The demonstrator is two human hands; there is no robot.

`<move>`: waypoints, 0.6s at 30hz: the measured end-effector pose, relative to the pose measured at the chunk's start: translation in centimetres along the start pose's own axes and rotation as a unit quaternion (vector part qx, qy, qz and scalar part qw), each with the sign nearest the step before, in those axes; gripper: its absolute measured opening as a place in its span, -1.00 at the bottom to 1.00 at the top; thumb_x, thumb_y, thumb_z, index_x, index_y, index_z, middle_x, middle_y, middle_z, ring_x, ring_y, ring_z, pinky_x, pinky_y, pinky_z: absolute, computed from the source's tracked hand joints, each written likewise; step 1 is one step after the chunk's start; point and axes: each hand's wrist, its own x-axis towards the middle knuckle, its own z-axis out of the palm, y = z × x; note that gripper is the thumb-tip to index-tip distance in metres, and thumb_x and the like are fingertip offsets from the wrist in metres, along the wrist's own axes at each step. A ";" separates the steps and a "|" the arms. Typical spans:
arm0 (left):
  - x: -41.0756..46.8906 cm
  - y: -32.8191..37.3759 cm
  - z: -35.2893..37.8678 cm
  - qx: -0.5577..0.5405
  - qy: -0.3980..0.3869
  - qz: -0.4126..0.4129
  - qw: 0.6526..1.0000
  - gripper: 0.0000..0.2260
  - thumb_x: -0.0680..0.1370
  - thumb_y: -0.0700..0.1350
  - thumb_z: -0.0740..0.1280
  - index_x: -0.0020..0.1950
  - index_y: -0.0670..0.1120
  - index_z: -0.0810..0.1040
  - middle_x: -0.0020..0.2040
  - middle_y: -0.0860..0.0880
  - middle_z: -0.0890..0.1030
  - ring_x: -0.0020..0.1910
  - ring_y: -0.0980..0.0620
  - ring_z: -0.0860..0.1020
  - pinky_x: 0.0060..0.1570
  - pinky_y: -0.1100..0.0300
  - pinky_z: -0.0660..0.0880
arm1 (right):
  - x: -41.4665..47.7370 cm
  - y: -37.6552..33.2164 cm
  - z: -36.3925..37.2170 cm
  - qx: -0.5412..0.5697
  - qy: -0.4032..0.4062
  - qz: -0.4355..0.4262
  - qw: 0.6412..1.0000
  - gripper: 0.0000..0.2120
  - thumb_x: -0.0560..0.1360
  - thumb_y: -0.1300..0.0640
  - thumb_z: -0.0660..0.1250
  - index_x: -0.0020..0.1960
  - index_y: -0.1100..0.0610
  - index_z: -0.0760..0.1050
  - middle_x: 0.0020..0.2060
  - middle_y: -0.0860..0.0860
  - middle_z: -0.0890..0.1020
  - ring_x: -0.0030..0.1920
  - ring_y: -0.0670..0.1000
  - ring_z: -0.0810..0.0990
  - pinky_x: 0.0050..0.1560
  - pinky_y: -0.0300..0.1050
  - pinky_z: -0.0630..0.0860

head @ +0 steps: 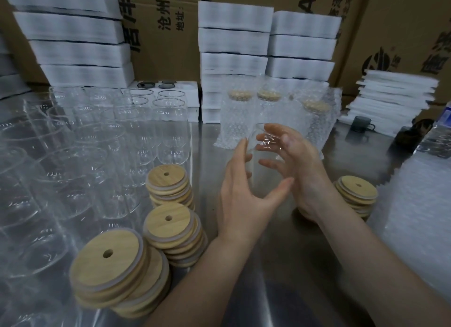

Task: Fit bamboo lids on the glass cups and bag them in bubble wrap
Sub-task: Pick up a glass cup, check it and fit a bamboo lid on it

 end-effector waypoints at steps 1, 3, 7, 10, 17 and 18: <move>0.0 0.0 0.0 0.016 0.005 0.014 1.000 -0.19 0.33 0.33 0.38 0.50 0.23 0.11 0.26 0.16 0.48 0.12 0.18 0.52 0.04 0.14 0.55 | 0.0 -0.1 0.1 -0.008 0.008 -0.008 1.000 -0.48 0.25 -0.18 0.42 0.15 0.01 0.57 0.03 -0.05 0.67 0.12 0.02 0.64 0.07 0.00 0.56; 0.2 0.0 -0.1 0.051 0.022 0.038 0.998 -0.17 0.33 0.29 0.40 0.50 0.20 0.09 0.27 0.09 0.49 0.16 0.11 0.53 0.05 0.06 0.57 | -0.2 -0.2 0.2 -0.030 0.026 -0.019 0.999 -0.52 0.22 -0.17 0.42 0.10 -0.03 0.58 0.01 -0.10 0.65 0.13 0.01 0.63 0.05 -0.01 0.59; 0.6 -0.5 -0.2 0.143 0.048 0.101 0.983 -0.17 0.34 0.21 0.46 0.48 0.07 0.13 0.31 -0.05 0.51 0.21 -0.03 0.54 0.09 -0.01 0.56 | -0.7 -0.6 0.8 -0.080 0.048 -0.038 0.995 -0.55 0.30 -0.02 0.48 0.16 0.05 0.54 0.00 -0.07 0.63 0.13 0.05 0.63 0.12 -0.03 0.61; 0.8 -0.8 -0.1 0.212 0.051 0.121 0.968 -0.15 0.34 0.17 0.52 0.47 0.04 0.14 0.37 -0.08 0.48 0.27 -0.08 0.52 0.15 -0.03 0.49 | -0.9 -0.9 1.0 -0.084 0.061 -0.040 0.994 -0.66 0.45 0.21 0.48 0.19 0.18 0.52 0.04 0.06 0.62 0.14 0.13 0.63 0.10 -0.06 0.60; 0.8 -1.3 0.0 0.239 0.057 0.150 0.958 -0.15 0.30 0.02 0.60 0.44 0.04 0.17 0.35 -0.09 0.48 0.31 -0.12 0.48 0.25 -0.15 0.41 | -0.9 -0.9 1.5 -0.032 0.097 0.006 0.995 -0.83 0.49 0.28 0.42 0.04 0.15 0.48 0.00 0.10 0.60 0.16 0.21 0.62 0.06 0.11 0.61; 0.8 -1.3 0.0 0.239 0.056 0.145 0.959 -0.15 0.30 0.01 0.60 0.44 0.04 0.17 0.36 -0.08 0.48 0.32 -0.13 0.47 0.25 -0.20 0.40 | -0.9 -0.8 1.5 -0.018 0.095 0.015 0.995 -0.83 0.49 0.27 0.42 0.02 0.14 0.47 0.01 0.12 0.59 0.18 0.21 0.61 0.08 0.11 0.61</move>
